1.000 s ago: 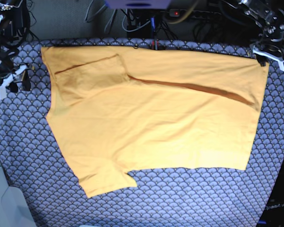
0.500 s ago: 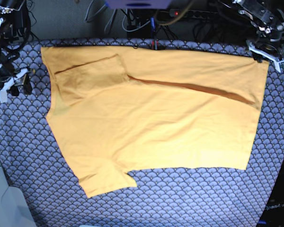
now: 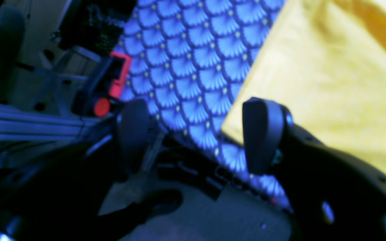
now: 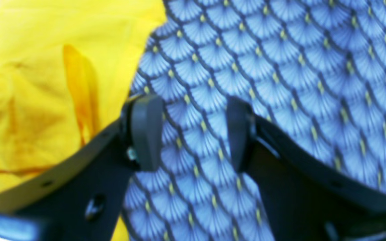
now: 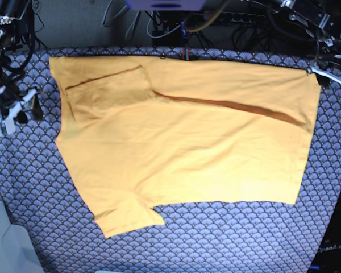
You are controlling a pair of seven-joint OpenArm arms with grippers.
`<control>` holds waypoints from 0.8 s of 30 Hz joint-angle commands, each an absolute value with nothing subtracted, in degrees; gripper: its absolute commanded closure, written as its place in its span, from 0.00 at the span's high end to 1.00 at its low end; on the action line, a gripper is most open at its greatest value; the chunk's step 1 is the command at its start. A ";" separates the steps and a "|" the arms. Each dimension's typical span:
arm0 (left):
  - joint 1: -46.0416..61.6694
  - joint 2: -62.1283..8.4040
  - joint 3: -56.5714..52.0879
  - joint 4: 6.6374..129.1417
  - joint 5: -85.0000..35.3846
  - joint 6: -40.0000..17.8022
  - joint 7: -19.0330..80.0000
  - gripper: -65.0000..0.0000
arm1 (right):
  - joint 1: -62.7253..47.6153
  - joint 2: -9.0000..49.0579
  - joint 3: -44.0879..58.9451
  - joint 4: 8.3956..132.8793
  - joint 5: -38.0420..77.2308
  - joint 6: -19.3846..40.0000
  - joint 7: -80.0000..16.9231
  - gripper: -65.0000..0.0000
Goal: Fold the T-shirt properly
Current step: 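Release the shirt edge and raise both grippers, then move both grippers down to the shirt's side edges near the hem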
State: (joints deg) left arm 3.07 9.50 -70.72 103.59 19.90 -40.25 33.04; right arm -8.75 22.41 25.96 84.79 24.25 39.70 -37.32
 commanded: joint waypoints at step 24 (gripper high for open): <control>-27.03 -2.24 -59.91 79.60 42.33 -40.00 38.29 0.65 | 45.93 22.90 2.68 19.30 13.14 40.00 -19.38 0.50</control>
